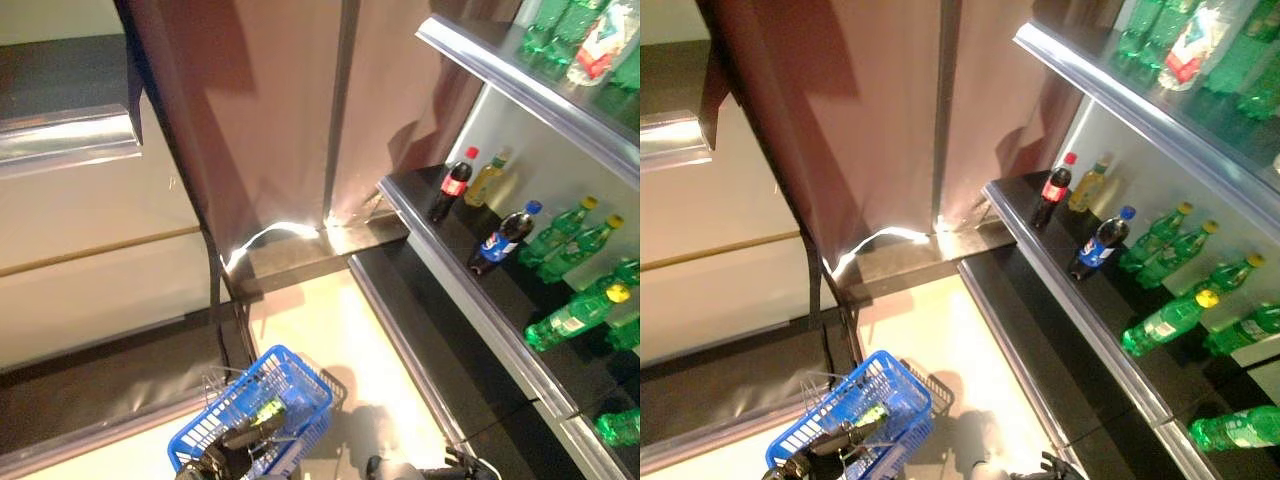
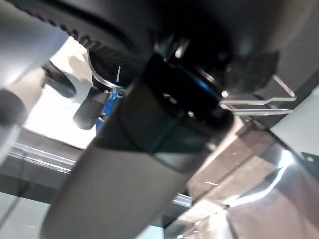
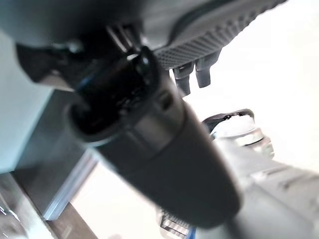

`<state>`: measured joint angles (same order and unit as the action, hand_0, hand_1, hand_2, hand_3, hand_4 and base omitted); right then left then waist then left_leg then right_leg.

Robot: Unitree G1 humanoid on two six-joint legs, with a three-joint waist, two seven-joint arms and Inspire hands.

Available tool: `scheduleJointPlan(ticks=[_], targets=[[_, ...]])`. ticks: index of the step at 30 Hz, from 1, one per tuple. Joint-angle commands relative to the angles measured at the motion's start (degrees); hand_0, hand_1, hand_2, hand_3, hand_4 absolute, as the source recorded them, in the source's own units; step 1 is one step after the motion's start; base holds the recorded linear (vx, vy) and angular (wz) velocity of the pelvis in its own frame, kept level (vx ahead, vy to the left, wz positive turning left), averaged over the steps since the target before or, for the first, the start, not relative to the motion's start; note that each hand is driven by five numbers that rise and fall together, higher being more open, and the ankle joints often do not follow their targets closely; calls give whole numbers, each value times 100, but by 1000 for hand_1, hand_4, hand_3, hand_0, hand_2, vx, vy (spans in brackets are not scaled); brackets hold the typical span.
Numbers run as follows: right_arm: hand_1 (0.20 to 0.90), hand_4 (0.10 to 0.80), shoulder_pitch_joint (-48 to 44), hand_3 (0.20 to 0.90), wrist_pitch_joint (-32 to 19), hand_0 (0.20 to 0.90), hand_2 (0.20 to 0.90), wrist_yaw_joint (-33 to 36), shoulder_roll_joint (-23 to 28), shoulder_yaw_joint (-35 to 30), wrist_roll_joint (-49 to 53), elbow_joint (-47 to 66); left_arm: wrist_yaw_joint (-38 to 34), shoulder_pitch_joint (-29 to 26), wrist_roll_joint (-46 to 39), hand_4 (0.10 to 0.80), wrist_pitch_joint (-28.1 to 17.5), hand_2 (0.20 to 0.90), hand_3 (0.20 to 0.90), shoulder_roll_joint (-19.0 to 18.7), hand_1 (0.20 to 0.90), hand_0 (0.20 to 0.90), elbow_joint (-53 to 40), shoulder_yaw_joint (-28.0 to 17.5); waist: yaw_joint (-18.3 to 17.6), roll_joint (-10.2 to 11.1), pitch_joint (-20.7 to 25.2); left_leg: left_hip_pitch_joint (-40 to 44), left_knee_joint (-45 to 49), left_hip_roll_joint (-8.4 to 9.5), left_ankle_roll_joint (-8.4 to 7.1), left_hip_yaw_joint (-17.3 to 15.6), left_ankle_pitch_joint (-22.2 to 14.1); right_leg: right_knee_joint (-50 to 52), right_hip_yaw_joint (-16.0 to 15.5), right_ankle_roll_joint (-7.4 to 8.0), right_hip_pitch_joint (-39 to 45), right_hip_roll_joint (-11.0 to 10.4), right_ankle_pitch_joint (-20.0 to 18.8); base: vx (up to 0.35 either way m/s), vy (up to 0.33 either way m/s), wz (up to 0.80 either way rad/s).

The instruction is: Pick up the drink and place into the basket.

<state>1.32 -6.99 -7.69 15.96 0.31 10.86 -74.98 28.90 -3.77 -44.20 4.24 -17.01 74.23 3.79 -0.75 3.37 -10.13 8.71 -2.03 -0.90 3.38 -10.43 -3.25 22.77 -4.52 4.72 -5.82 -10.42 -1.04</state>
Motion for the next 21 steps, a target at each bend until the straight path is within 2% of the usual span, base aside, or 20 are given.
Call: scheduleJointPlan(ticks=[1,3,4,5,7,8,13,17,20,21], targets=[[900,800,-71,900,-148,900,900,58,286,-10,40,-71,534,-179,-328,100,-240,300,200,39,300,300,-494,-58,98,-182,365,-600,-21,412,46,644,347,427,-53,332,665,-146,-879,136,233,11],[900,800,-60,900,-161,900,900,55,296,23,9,-60,417,-174,-326,100,-275,300,200,55,300,300,-519,-34,129,-197,396,-556,-7,505,138,681,286,795,-37,392,572,-260,-1287,120,253,3],[900,800,-52,900,-210,900,900,22,299,43,-1,-34,371,-162,-392,100,-295,300,200,59,300,300,-520,-35,122,-248,380,-481,-23,508,172,697,238,1120,-46,419,360,-340,-1501,112,300,-4],[900,800,-75,900,-191,900,900,-23,328,81,36,39,365,-111,-454,100,-303,300,200,60,300,300,-558,-80,84,-346,327,-333,-82,440,166,672,185,1477,-2,375,-51,-404,-1611,129,319,8],[900,800,-112,900,-169,900,900,-45,345,127,58,87,418,-80,-460,100,-286,300,200,55,300,300,-578,-129,86,-395,293,-228,-140,427,148,621,168,1559,-39,304,-348,-457,-1488,151,187,15],[900,800,-199,900,-127,900,900,-35,351,169,69,49,529,-52,-409,100,-300,300,200,55,300,300,-551,-113,79,-333,275,-130,-191,513,110,574,143,904,-304,250,-397,-307,-1108,232,74,8],[900,800,-237,900,-174,900,900,-9,294,272,29,-89,520,-58,-465,100,-297,300,200,73,300,300,-568,-83,-31,-87,261,190,-241,838,67,657,-95,-1023,-959,368,-402,356,-958,297,26,38],[900,800,-217,900,-83,900,900,118,285,250,49,-67,624,16,-427,100,-313,300,200,104,300,300,-481,-93,-78,-87,225,507,-73,1039,-18,815,-381,-1643,-1458,369,-635,507,-1025,395,41,81],[900,800,-189,900,45,900,900,115,308,220,-3,35,780,198,-303,100,-356,300,200,92,300,300,-450,-121,1,-145,274,844,-15,1109,-46,605,-724,-1628,-2229,364,-496,530,-939,443,46,61],[900,800,-176,900,77,900,900,134,312,203,31,49,826,198,-233,100,-344,300,200,103,300,300,-446,-127,-18,-183,291,916,77,1107,-40,557,-852,-1582,-2291,314,-453,561,-850,436,30,43]])
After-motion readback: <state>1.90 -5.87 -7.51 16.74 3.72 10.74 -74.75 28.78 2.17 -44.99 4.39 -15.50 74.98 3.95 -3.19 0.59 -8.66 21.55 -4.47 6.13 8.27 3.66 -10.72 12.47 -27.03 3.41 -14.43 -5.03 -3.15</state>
